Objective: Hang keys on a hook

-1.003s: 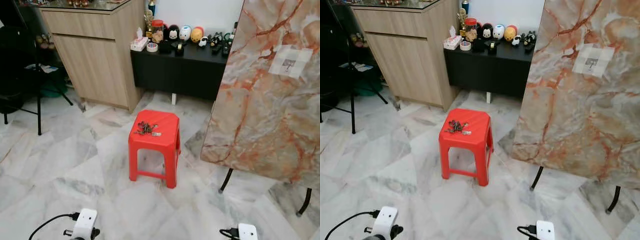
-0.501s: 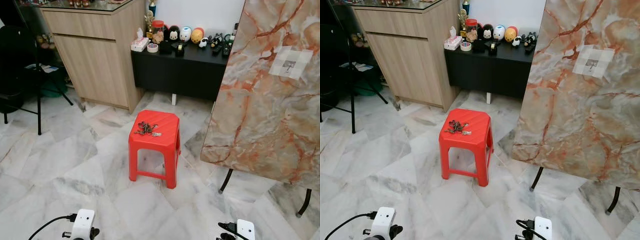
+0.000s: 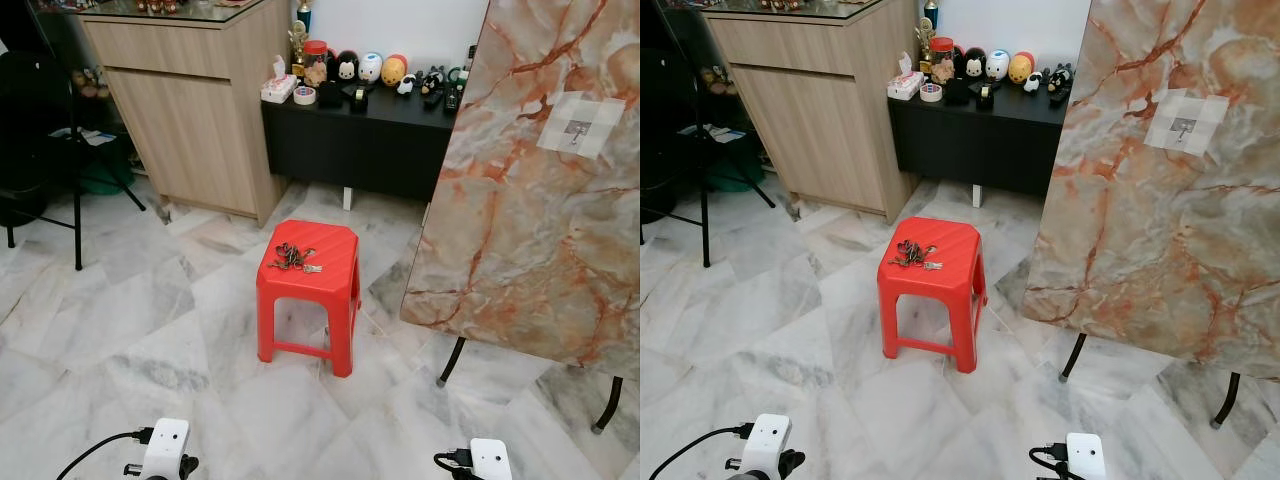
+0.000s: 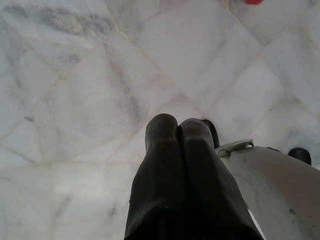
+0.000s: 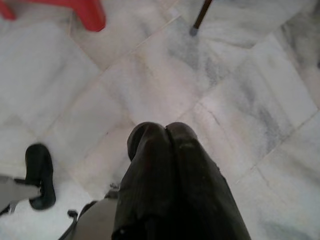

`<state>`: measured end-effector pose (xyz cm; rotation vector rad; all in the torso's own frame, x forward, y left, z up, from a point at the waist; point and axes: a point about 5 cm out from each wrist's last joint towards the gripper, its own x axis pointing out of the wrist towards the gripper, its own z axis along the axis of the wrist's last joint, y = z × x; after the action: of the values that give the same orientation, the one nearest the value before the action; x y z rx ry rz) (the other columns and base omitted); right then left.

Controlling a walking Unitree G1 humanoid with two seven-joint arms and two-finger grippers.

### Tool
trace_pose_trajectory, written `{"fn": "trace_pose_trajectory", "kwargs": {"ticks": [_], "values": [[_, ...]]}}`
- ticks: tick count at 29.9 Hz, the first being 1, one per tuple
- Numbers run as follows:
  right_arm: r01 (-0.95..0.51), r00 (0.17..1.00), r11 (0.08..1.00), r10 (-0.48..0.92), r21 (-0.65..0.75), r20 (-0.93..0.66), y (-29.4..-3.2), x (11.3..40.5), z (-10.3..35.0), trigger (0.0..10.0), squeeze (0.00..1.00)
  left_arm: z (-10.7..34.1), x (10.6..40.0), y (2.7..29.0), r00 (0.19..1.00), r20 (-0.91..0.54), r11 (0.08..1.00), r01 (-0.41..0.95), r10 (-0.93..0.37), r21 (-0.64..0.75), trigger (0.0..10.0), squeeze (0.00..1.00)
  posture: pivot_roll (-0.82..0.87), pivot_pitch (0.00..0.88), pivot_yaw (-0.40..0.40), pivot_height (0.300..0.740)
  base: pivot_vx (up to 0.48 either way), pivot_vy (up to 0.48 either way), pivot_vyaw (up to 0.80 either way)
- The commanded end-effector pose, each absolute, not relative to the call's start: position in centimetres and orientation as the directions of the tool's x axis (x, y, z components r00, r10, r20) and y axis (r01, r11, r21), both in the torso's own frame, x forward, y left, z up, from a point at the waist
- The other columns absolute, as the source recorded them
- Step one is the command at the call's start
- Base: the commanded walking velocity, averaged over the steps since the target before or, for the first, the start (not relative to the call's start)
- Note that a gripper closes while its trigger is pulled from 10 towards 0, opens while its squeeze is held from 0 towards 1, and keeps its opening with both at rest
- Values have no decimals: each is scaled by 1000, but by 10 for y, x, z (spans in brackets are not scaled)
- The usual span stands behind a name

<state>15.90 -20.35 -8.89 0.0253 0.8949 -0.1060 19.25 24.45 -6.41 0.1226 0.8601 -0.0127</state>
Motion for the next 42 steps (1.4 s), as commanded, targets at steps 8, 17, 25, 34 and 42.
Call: {"fn": "trace_pose_trajectory", "kwargs": {"ticks": [8,17,25,34,42], "values": [[160,627,987,-78,31,-775,-201,158,-89,10000,1000,-65,190,246,635,-772,988,96,29,117,10000,1000,18,53,5,740,0,0,0],[159,626,987,-84,21,-775,-202,158,-89,10000,1000,-65,190,246,628,-778,985,116,28,129,10000,1000,19,55,7,740,0,0,0],[156,629,987,-78,27,-774,-202,158,-89,10000,1000,-65,190,246,625,-780,985,116,26,126,10000,1000,19,58,6,740,0,0,0],[128,618,990,-32,60,-786,-196,157,-91,10000,0,-66,189,246,621,-784,988,109,19,111,10000,0,20,61,6,740,0,0,0],[144,621,987,-36,68,-783,-194,157,-91,10000,0,-68,186,246,615,-788,995,53,31,81,10000,0,23,61,6,740,0,174,0]]}}
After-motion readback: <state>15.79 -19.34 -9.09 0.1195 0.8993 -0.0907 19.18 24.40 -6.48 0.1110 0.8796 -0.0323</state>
